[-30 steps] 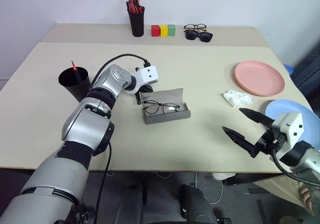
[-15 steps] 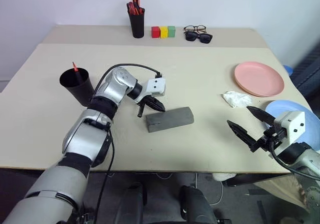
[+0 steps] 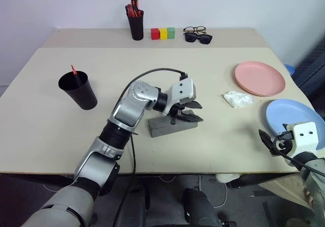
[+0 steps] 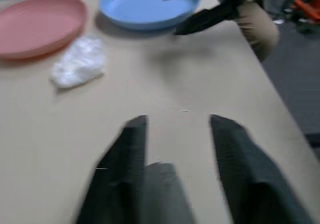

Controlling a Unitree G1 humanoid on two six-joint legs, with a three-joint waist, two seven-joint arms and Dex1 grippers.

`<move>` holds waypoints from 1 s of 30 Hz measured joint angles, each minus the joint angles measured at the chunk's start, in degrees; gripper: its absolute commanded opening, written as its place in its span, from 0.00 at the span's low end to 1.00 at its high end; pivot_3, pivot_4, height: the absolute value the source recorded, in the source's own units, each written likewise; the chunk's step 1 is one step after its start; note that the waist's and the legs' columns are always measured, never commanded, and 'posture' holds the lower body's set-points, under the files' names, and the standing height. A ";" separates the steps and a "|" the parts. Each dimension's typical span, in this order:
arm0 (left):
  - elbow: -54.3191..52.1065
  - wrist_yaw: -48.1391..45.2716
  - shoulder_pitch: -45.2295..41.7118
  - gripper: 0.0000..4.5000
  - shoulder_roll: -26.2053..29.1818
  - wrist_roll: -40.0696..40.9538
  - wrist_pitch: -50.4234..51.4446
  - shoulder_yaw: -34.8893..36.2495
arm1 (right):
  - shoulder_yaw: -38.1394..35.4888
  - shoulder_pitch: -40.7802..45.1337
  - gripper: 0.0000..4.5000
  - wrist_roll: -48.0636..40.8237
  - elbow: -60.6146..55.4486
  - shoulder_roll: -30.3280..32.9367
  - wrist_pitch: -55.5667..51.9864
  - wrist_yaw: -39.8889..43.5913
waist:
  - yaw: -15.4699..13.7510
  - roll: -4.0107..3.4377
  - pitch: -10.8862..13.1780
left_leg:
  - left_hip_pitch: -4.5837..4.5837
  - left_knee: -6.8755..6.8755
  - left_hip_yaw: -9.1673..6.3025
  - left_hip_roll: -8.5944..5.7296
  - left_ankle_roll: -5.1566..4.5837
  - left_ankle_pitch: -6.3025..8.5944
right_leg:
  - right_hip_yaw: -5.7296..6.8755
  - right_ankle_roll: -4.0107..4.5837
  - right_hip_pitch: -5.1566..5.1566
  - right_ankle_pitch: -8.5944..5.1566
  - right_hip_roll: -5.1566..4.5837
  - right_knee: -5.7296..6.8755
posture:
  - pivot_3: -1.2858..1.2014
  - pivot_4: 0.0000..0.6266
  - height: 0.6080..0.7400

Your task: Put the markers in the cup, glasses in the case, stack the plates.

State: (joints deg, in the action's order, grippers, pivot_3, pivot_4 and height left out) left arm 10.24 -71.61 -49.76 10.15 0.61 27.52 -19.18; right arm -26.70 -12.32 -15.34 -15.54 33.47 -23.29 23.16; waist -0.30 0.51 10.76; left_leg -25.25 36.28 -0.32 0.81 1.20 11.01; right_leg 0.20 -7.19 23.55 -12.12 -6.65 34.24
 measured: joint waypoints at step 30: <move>-5.01 10.12 -0.28 1.00 0.10 3.36 7.04 -2.93 | 3.22 16.54 0.01 5.72 11.29 3.77 -3.09 -4.30 | 0.13 -0.07 0.05 | -0.04 0.02 -0.02 -0.03 0.00 0.00 | -0.01 -0.01 0.02 0.00 0.00 0.00 | 0.52 0.24 1.00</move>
State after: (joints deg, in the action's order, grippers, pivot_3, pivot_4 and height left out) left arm 5.24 -61.49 -50.04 10.25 3.96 34.56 -22.10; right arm -23.48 4.23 -9.62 -4.25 37.24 -26.38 18.86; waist -0.17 0.44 10.81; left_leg -25.29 36.30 -0.34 0.78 1.19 11.01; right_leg 0.20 -7.19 23.57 -12.12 -6.65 34.24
